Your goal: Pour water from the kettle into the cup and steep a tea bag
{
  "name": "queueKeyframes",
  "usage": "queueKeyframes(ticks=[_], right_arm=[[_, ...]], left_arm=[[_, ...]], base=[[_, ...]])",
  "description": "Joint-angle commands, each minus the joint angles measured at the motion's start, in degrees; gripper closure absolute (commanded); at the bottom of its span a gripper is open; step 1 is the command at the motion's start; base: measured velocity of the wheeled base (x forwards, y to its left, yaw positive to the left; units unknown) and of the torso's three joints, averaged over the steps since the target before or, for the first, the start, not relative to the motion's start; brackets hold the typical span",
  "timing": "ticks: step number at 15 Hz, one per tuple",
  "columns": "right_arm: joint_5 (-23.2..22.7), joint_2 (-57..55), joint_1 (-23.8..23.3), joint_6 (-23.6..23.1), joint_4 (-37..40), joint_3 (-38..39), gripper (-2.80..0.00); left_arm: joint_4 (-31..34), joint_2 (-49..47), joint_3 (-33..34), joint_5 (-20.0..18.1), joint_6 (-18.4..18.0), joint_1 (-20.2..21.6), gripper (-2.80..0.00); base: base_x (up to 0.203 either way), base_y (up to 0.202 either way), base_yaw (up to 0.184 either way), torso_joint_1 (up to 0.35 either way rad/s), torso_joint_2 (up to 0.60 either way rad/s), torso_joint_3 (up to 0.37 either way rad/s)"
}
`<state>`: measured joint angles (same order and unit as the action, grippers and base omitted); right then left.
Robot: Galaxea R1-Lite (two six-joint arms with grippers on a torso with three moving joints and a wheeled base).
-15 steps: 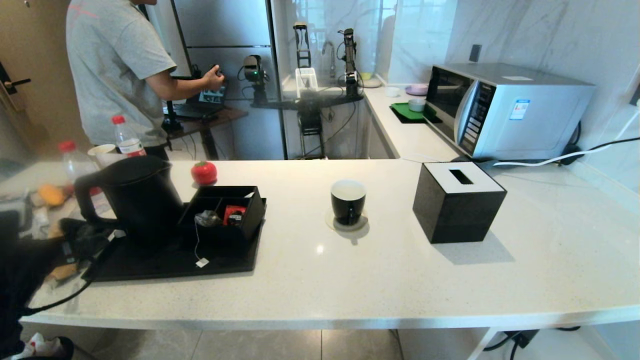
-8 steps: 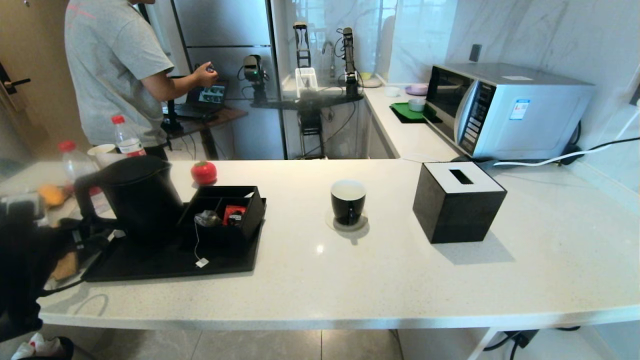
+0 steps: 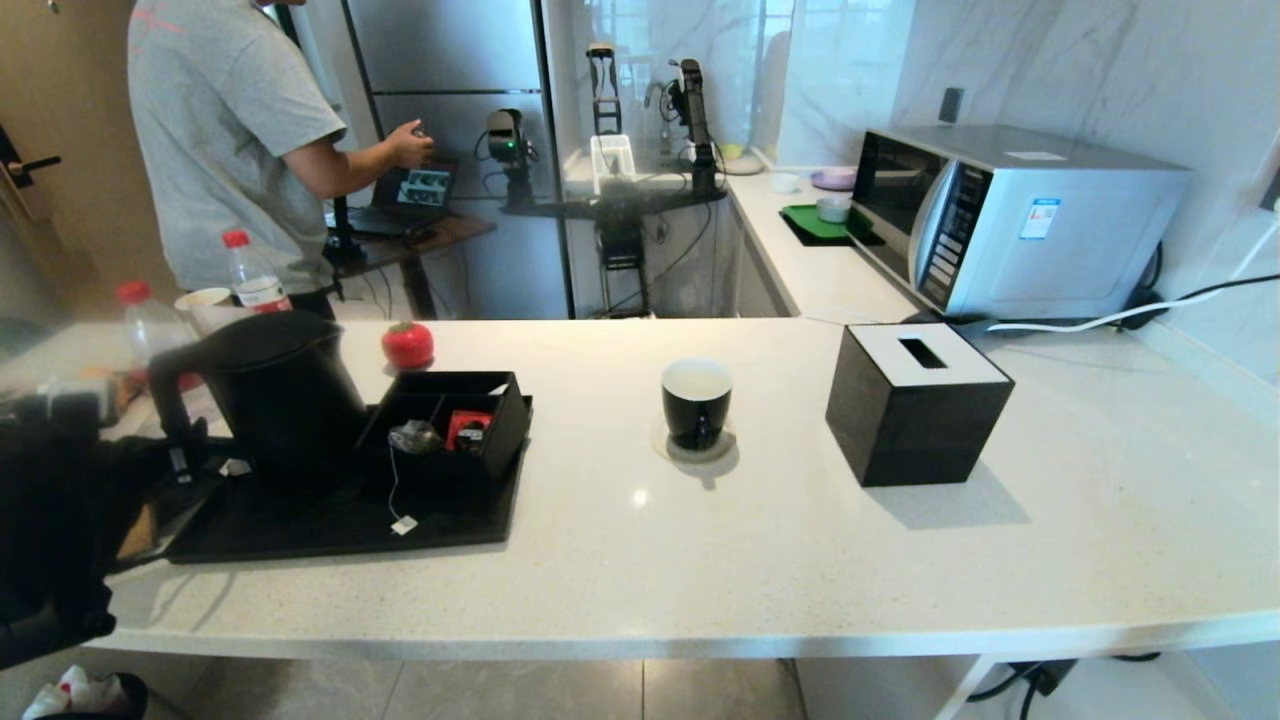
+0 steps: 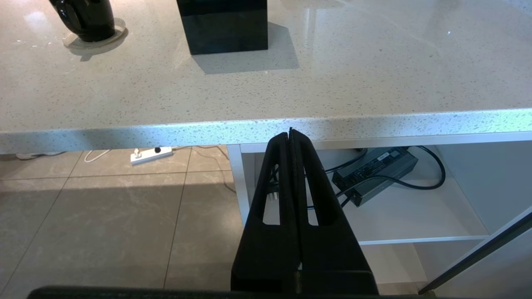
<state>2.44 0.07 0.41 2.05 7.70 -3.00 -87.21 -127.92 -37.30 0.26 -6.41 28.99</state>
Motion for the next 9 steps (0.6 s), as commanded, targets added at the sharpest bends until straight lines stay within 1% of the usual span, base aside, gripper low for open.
queueKeyframes(ticks=[1, 9], right_arm=[[0.03, -0.07, 0.02, 0.06, 0.03, 0.01, 0.00], [0.03, -0.07, 0.02, 0.06, 0.03, 0.01, 0.00]], left_arm=[[-1.65, -0.84, -1.06, -0.17, 0.03, -0.22, -2.80], [-1.65, -2.93, -6.00, -0.17, 0.02, -1.13, -2.80]], base=[[0.000, 0.000, 0.000, 0.000, 0.00, 0.000], [0.000, 0.000, 0.000, 0.000, 0.00, 0.000]])
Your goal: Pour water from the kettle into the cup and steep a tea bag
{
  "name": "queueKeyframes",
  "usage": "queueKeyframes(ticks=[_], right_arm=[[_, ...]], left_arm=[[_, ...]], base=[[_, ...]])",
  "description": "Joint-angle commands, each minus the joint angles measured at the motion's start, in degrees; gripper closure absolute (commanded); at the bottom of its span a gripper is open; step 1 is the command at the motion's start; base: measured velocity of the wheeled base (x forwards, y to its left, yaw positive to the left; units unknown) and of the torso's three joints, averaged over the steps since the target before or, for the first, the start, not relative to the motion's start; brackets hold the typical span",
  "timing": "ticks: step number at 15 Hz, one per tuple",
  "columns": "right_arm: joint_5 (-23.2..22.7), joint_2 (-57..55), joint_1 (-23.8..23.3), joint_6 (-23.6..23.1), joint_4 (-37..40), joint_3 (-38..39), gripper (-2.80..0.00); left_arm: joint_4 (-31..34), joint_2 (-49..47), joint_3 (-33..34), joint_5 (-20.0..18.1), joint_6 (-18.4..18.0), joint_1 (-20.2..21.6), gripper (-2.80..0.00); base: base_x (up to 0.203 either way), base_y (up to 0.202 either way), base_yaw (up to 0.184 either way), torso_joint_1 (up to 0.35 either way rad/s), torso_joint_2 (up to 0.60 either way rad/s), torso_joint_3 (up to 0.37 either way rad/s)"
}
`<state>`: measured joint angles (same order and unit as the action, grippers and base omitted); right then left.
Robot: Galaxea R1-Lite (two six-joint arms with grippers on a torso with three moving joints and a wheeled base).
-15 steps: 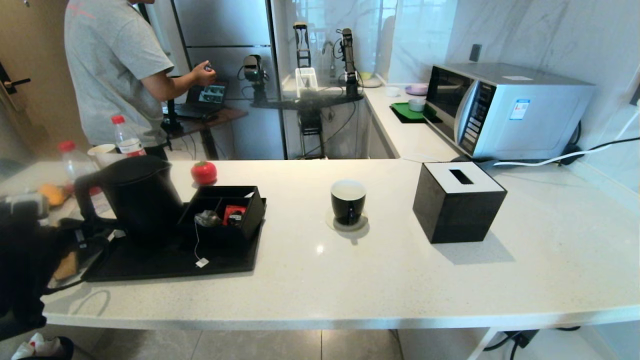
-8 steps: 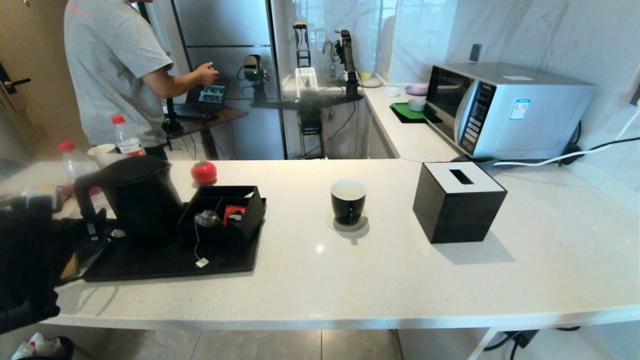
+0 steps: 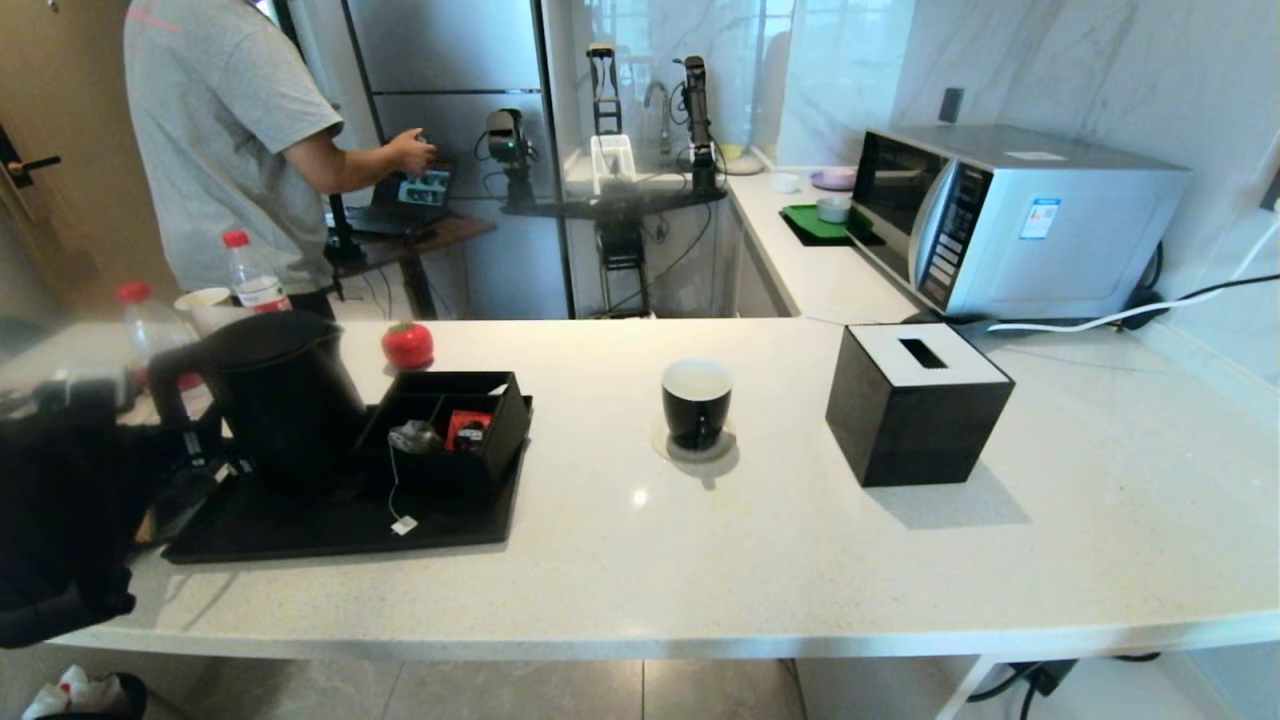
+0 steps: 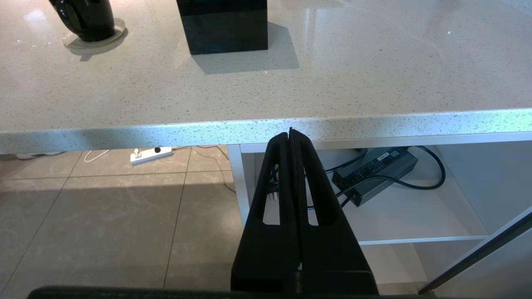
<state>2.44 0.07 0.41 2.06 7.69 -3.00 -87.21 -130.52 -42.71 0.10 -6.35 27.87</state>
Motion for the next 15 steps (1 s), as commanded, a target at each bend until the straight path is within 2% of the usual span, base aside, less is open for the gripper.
queueKeyframes(ticks=[1, 15], right_arm=[[0.02, -0.07, 0.02, -0.03, 0.05, 0.01, 0.00], [0.02, -0.07, 0.01, -0.04, 0.05, 0.01, 0.00]], left_arm=[[-1.65, -0.53, -1.14, -0.01, -0.07, -0.09, -2.80], [-1.56, -2.20, -8.62, -0.01, 0.11, -1.26, -2.80]], base=[[0.000, 0.000, 0.000, 0.000, 0.00, 0.000], [0.000, 0.000, 0.000, 0.000, 0.00, 0.000]])
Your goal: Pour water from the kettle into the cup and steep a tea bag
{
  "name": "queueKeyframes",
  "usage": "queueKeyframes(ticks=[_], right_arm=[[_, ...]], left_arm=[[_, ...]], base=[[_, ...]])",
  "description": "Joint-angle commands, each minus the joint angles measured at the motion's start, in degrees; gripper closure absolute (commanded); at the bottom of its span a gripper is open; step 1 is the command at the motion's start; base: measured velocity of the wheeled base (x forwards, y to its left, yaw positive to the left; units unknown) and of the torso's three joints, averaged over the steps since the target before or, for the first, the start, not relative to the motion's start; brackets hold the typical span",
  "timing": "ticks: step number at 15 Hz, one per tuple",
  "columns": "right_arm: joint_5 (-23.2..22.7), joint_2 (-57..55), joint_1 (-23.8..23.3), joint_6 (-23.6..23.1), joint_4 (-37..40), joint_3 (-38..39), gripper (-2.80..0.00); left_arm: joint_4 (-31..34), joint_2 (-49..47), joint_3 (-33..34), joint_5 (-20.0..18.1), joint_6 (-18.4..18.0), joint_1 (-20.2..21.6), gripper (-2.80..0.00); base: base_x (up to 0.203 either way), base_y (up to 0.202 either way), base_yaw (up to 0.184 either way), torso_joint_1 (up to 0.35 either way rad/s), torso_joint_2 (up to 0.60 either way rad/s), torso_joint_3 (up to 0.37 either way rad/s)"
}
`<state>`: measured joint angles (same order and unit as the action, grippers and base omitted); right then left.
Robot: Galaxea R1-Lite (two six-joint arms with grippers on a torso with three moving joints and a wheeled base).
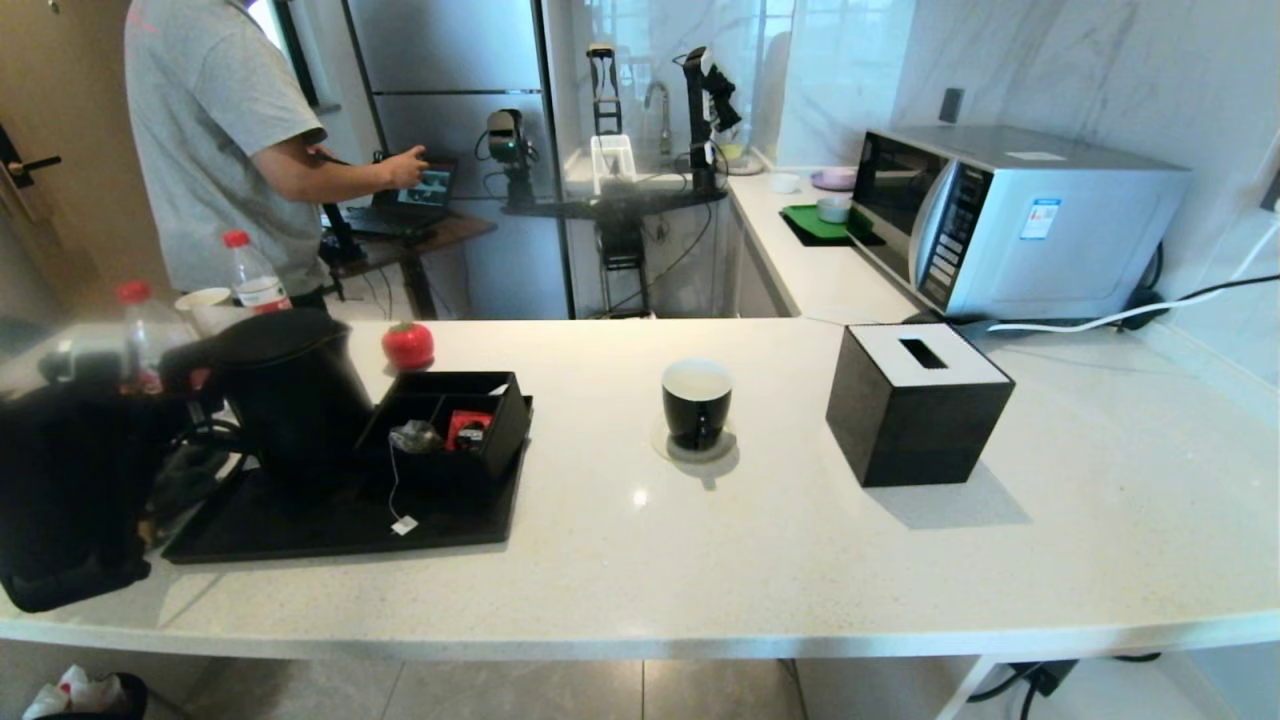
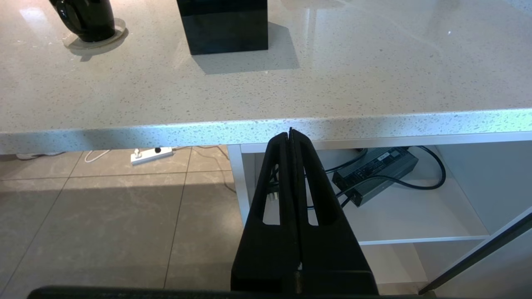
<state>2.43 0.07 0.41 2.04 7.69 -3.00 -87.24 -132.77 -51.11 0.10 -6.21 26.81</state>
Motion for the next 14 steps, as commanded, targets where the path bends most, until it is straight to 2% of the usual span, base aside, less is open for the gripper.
queueKeyframes(ticks=[1, 14], right_arm=[[0.04, -0.07, 0.02, -0.01, 0.04, 0.01, 0.00], [0.04, -0.07, 0.02, 0.07, 0.04, 0.01, 0.00]], left_arm=[[-1.53, 0.05, -0.21, -0.01, -0.03, -0.27, -2.80], [-1.45, -2.04, -4.06, -0.01, 0.05, -0.27, -2.80]], base=[[0.000, 0.000, 0.000, 0.000, 0.00, 0.000], [0.000, 0.000, 0.000, 0.000, 0.00, 0.000]])
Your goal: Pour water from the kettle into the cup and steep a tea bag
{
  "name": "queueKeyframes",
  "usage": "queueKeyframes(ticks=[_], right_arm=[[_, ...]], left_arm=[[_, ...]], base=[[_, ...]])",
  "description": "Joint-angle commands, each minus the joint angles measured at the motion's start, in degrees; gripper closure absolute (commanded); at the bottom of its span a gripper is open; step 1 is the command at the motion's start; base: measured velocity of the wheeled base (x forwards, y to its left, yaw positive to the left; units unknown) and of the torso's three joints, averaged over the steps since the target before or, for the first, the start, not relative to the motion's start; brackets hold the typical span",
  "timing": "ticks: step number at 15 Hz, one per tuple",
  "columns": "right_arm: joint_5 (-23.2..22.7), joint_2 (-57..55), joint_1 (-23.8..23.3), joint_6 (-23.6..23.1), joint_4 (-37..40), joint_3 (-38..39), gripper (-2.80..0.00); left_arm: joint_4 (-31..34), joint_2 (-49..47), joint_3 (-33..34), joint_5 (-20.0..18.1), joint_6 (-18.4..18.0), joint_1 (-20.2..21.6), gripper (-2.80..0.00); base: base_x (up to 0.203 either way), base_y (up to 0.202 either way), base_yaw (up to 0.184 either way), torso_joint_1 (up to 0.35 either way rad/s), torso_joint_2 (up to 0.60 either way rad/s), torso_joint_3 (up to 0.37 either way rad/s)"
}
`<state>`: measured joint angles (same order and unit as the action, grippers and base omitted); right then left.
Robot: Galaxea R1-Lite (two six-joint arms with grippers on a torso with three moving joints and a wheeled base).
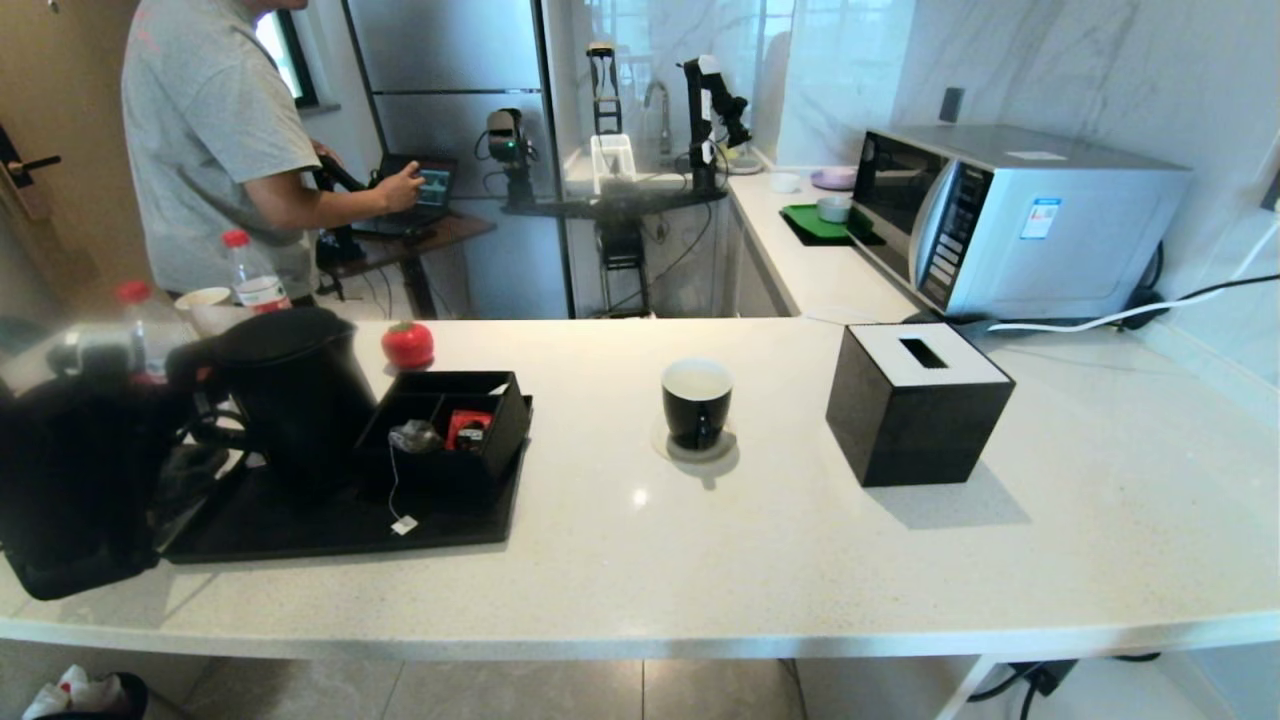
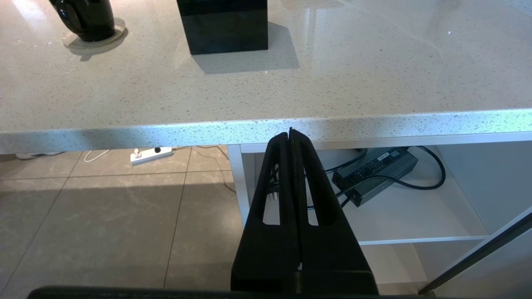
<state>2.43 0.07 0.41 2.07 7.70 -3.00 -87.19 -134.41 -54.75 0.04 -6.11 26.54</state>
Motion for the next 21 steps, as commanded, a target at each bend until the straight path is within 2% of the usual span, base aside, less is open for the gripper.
queueKeyframes(ticks=[1, 14, 17, 21], right_arm=[[0.04, -0.07, 0.02, 0.04, 0.03, 0.01, 0.00], [0.04, -0.07, 0.02, 0.03, 0.03, 0.01, 0.00], [0.04, -0.07, 0.02, 0.00, 0.03, 0.01, 0.00], [0.04, -0.07, 0.02, -0.05, 0.03, 0.01, 0.00]], left_arm=[[-1.49, -0.49, -0.70, -0.03, -0.04, 0.00, -2.80], [-1.41, -1.11, -1.94, -0.83, -0.31, -0.09, -2.80], [-1.41, -1.20, -1.94, -2.50, -0.92, -0.08, -2.80], [-1.41, -1.20, -1.94, -2.67, -0.92, -0.08, -2.80]], base=[[0.000, 0.000, 0.000, 0.000, 0.00, 0.000], [0.000, 0.000, 0.000, 0.000, 0.00, 0.000], [0.000, 0.000, 0.000, 0.000, 0.00, 0.000], [0.000, 0.000, 0.000, 0.000, 0.00, 0.000]])
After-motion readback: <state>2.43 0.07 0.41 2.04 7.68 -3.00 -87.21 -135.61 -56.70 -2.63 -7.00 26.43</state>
